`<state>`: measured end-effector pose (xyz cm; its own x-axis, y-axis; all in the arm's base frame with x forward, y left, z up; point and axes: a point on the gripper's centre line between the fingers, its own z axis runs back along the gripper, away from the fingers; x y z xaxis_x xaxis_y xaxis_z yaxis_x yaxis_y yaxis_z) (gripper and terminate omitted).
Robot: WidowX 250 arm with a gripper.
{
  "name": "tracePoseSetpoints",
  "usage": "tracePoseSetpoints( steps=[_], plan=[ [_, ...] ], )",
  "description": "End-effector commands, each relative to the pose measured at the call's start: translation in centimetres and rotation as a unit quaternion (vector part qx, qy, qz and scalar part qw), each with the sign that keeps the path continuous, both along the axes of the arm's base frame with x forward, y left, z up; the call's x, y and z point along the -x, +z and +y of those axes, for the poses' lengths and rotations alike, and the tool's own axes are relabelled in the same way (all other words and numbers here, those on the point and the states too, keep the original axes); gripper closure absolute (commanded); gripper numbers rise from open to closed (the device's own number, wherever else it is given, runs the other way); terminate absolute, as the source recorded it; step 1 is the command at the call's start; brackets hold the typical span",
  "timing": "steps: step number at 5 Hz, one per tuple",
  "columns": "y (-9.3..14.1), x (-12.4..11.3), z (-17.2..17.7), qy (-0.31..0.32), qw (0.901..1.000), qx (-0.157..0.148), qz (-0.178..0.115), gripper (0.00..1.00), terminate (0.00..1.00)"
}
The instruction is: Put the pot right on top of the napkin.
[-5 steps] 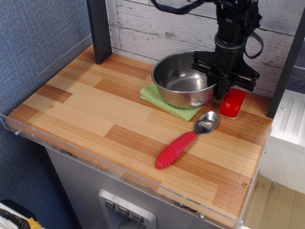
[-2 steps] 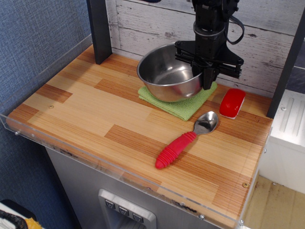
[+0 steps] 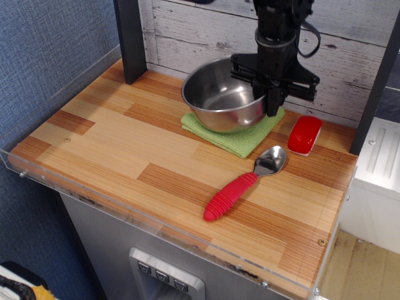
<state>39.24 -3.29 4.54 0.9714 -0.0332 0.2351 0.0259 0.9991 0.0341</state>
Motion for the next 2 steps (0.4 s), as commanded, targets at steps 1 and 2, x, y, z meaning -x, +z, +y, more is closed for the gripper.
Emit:
tracePoseSetpoints(
  steps=[1, 2],
  plan=[
    [-0.19, -1.37, 0.1, 0.005, 1.0, -0.003, 0.004, 1.0, 0.0],
    [0.12, -1.15, -0.08, 0.006, 1.0, 0.004, -0.004, 0.0, 0.0]
  ],
)
